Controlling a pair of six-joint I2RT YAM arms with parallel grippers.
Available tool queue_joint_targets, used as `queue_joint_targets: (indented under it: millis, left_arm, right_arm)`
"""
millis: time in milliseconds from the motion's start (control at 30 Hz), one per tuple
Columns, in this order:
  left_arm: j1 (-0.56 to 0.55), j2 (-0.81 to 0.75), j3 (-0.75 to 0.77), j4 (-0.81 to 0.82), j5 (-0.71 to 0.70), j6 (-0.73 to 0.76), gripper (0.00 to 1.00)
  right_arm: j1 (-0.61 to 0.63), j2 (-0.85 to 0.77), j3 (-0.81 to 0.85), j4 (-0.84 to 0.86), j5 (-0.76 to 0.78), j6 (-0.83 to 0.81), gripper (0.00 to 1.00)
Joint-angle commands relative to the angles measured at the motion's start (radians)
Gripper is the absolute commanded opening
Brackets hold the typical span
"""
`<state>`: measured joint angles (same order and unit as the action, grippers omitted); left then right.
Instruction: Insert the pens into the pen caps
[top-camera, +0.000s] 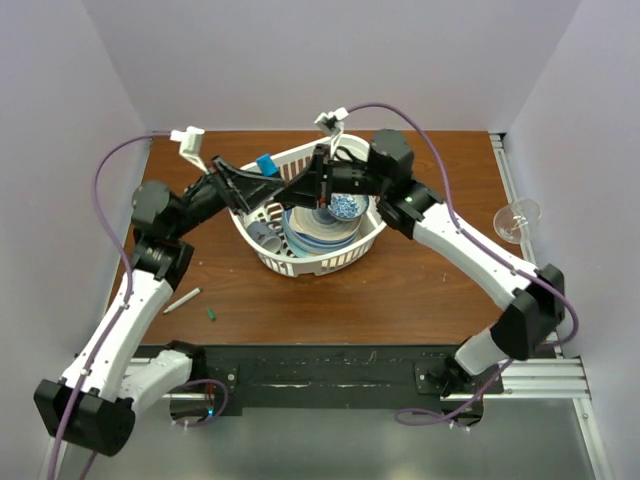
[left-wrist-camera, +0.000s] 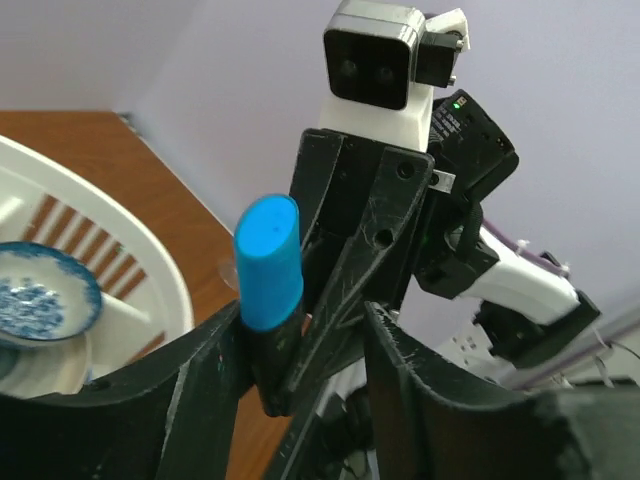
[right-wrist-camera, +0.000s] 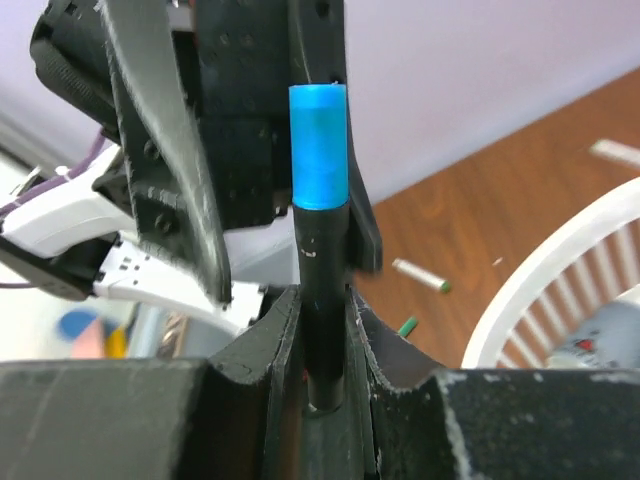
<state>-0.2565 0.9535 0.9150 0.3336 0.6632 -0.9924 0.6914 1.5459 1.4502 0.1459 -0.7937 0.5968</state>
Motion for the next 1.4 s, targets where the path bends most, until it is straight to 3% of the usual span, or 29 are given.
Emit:
queue_joint_targets:
  millis: [0,33,167,433,467,567,633,767,867,1167,1300,1367]
  left_arm:
    - [-0.041,0.071,0.255,-0.262,0.162,0.187,0.57]
    - [-0.041,0.082,0.284,-0.292,0.117,0.205,0.74]
    - [-0.040,0.102,0.344,-0.407,0.021,0.313,0.97]
    - [-0.041,0.062,0.266,-0.561,-0.152,0.364,1.00]
    - [-0.038,0.059,0.237,-0.567,-0.157,0.370,1.00]
    - [-0.040,0.039,0.185,-0.617,-0.215,0.386,1.00]
    - [-0.038,0.001,0.154,-0.646,-0.323,0.399,1.00]
    - [-0.038,-0.082,0.061,-0.677,-0.519,0.423,1.00]
    - [-0.038,-0.120,0.024,-0.676,-0.533,0.436,1.00]
    - [-0.021,0.010,0.047,-0.917,-0.711,0.296,1.00]
    - [0.089,0.062,0.045,-1.027,-0.669,0.238,0.94]
    - [0.209,0.074,0.006,-1.050,-0.593,0.225,0.92]
  right_arm:
    - [-0.007,-0.151,-0.115,0.075,0.239,-0.067,0.00]
    - [-0.007,-0.199,-0.129,0.029,0.276,-0.089,0.00]
    - [-0.009,-0.317,-0.143,-0.339,0.471,-0.160,0.00]
    - [-0.053,-0.399,-0.090,-0.900,0.917,-0.173,0.00]
    - [-0.055,-0.406,-0.094,-0.936,1.017,-0.176,0.00]
    - [-0.072,-0.425,-0.144,-1.011,1.125,-0.181,0.00]
    - [-0.075,-0.437,-0.187,-1.067,1.178,-0.180,0.00]
    - [-0.090,-0.483,-0.309,-1.051,1.196,-0.141,0.00]
    - [-0.110,-0.492,-0.402,-0.996,1.150,-0.115,0.02]
    - [-0.141,-0.471,-0.622,-0.861,1.107,-0.051,0.09]
    - [-0.171,-0.429,-0.677,-0.798,1.047,-0.048,0.13]
    - [-0.190,-0.422,-0.715,-0.735,1.027,-0.042,0.14]
